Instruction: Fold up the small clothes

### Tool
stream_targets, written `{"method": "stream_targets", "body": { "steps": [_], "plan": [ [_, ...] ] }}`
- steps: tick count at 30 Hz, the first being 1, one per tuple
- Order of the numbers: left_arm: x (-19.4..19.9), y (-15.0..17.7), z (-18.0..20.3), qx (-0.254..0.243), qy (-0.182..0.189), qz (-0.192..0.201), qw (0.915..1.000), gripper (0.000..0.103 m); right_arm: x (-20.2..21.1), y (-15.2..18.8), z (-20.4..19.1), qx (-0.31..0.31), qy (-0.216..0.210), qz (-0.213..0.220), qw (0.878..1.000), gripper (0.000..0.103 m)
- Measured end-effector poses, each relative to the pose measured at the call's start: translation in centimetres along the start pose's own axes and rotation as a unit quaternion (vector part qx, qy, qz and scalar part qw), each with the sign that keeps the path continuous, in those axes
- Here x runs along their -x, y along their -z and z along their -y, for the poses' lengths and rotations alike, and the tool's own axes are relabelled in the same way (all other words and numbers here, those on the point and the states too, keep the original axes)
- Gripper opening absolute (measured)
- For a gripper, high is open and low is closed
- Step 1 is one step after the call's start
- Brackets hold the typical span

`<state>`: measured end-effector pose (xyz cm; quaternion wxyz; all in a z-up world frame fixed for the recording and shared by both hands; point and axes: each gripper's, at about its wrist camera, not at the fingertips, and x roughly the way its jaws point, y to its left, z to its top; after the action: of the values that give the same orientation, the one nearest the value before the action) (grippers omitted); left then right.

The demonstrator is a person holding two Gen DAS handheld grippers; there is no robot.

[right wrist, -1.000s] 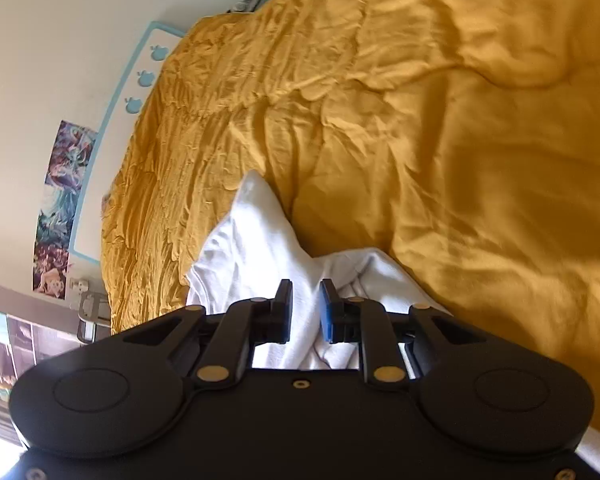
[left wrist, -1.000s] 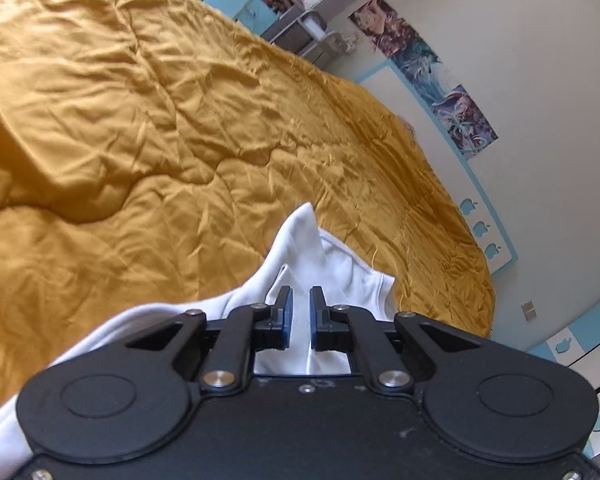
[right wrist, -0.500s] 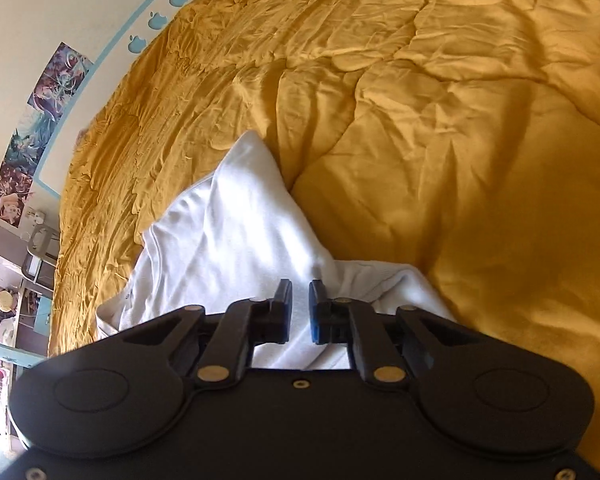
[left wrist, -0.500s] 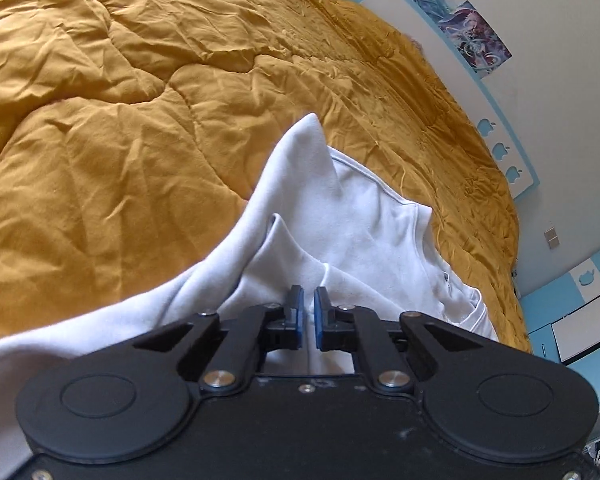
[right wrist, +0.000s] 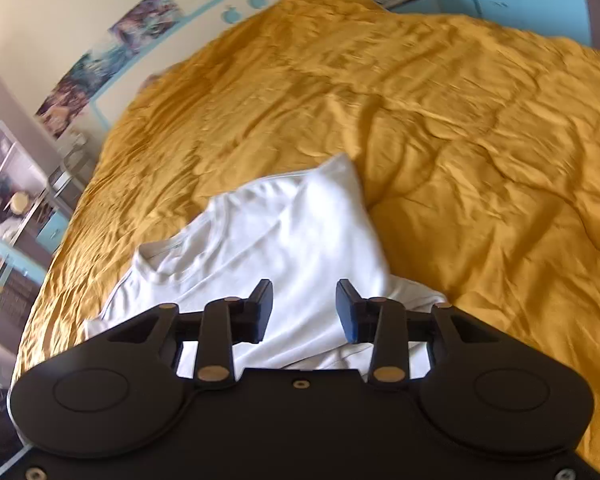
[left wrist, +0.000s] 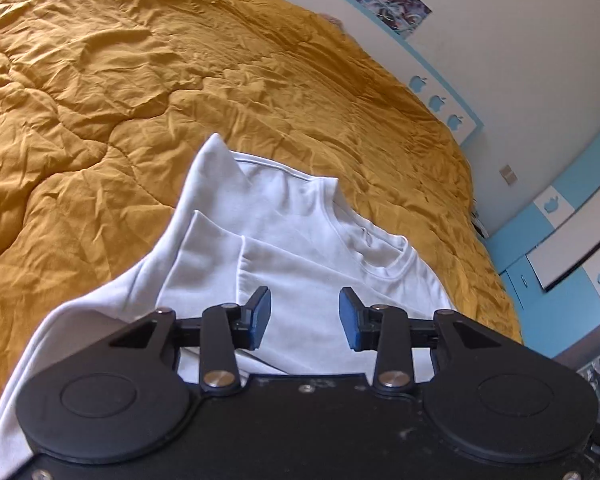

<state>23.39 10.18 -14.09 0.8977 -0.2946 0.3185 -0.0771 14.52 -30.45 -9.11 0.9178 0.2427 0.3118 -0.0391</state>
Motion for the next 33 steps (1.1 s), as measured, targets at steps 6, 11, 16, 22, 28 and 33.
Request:
{"method": "stream_targets", "body": {
  "steps": [6, 11, 16, 22, 28, 33],
  "plan": [
    [-3.4, 3.0, 2.1, -0.010, 0.007, -0.039, 0.9991, 0.040, -2.0, 2.5, -6.0, 0.074, -0.060, -0.002, 0.995, 0.043],
    [-5.7, 4.1, 0.3, 0.014, -0.025, -0.065, 0.9975, 0.041, -7.2, 6.0, -8.6, 0.090, -0.095, -0.068, 0.989, 0.041],
    [-4.5, 3.5, -2.2, 0.028, -0.040, -0.056, 0.9972, 0.042, -7.0, 6.1, -4.4, 0.049, -0.025, -0.066, 0.996, 0.030],
    [-2.3, 2.4, -2.4, 0.013, -0.056, -0.049, 0.9971, 0.040, -4.5, 3.5, 2.3, 0.020, 0.042, -0.039, 0.998, 0.029],
    [4.9, 1.7, -0.6, -0.045, -0.003, -0.025, 0.9987, 0.041, -0.2, 2.0, 4.0, 0.047, 0.025, -0.053, 0.997, 0.044],
    [12.0, 3.6, -0.4, -0.096, 0.012, -0.023, 0.9950, 0.042, 7.4, 3.6, 3.7, 0.126, -0.029, -0.044, 0.991, 0.045]
  ]
}}
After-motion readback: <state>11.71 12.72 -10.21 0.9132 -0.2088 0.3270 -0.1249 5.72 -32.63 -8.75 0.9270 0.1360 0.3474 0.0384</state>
